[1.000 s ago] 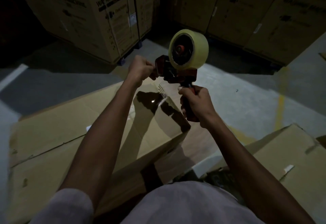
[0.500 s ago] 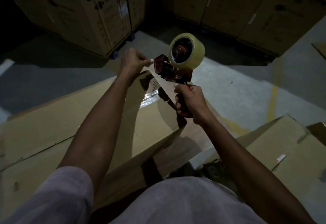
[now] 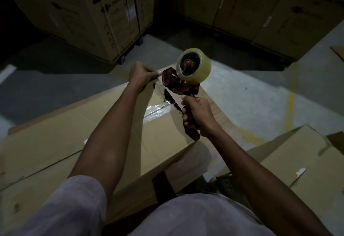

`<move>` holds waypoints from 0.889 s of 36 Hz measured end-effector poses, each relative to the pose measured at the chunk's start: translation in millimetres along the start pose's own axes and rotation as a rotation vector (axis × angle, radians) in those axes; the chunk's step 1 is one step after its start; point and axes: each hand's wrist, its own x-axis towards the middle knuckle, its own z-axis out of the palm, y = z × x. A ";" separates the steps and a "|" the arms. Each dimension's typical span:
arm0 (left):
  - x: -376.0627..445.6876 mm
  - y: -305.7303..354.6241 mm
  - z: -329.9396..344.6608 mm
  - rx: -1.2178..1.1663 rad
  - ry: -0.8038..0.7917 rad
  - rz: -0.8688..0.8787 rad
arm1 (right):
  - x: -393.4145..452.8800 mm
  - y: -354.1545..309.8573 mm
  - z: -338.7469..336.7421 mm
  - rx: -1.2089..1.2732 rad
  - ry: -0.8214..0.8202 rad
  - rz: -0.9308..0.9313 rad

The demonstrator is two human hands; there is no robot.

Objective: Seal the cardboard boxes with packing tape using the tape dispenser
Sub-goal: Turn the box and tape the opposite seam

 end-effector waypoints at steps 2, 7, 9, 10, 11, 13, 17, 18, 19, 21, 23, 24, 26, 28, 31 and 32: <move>0.6 0.1 1.5 0.000 -0.001 0.003 | 1.6 0.1 1.1 0.006 0.003 0.005; 6.7 -2.9 3.3 0.043 0.000 0.014 | 3.7 -0.3 4.2 0.016 0.004 0.007; 9.7 -4.6 3.3 0.055 -0.002 0.013 | 4.0 -0.3 5.1 0.003 0.005 -0.001; 10.2 -4.8 3.5 0.055 0.001 0.008 | 4.0 -0.3 5.3 -0.002 0.006 -0.004; 10.8 -4.9 3.7 0.056 0.004 -0.002 | 4.0 -0.3 5.5 -0.004 0.006 -0.007; 9.9 -3.3 4.1 0.057 0.011 -0.029 | 4.2 -0.1 5.5 -0.010 0.003 -0.010; 10.8 1.0 3.0 0.019 0.062 -0.143 | 4.2 0.3 4.6 -0.005 0.003 0.009; 11.6 3.6 2.9 0.013 0.067 -0.185 | 4.6 -0.3 4.0 -0.008 0.004 0.015; 13.0 6.3 3.2 0.000 0.068 -0.229 | 5.0 -1.2 2.9 -0.015 0.004 0.021; 17.5 11.2 4.4 -0.041 0.075 -0.308 | 6.4 -3.5 0.4 -0.036 0.001 0.034; 22.0 15.7 5.5 -0.054 0.075 -0.363 | 7.5 -5.0 -1.4 -0.069 -0.004 0.038; 23.5 16.5 5.7 -0.068 0.070 -0.385 | 7.6 -5.0 -1.8 -0.085 -0.005 0.037; 24.9 16.8 6.5 -0.093 0.061 -0.421 | 8.2 -4.4 -1.6 -0.110 -0.001 0.030; 23.2 14.4 7.5 -0.091 0.087 -0.414 | 8.6 -3.5 -1.2 -0.132 0.009 0.019; 16.9 12.7 9.2 0.017 0.144 -0.371 | 8.8 -2.9 -2.3 -0.159 0.022 0.007; 15.7 11.1 10.3 0.044 0.156 -0.359 | 8.7 -3.2 -2.7 -0.174 0.024 0.005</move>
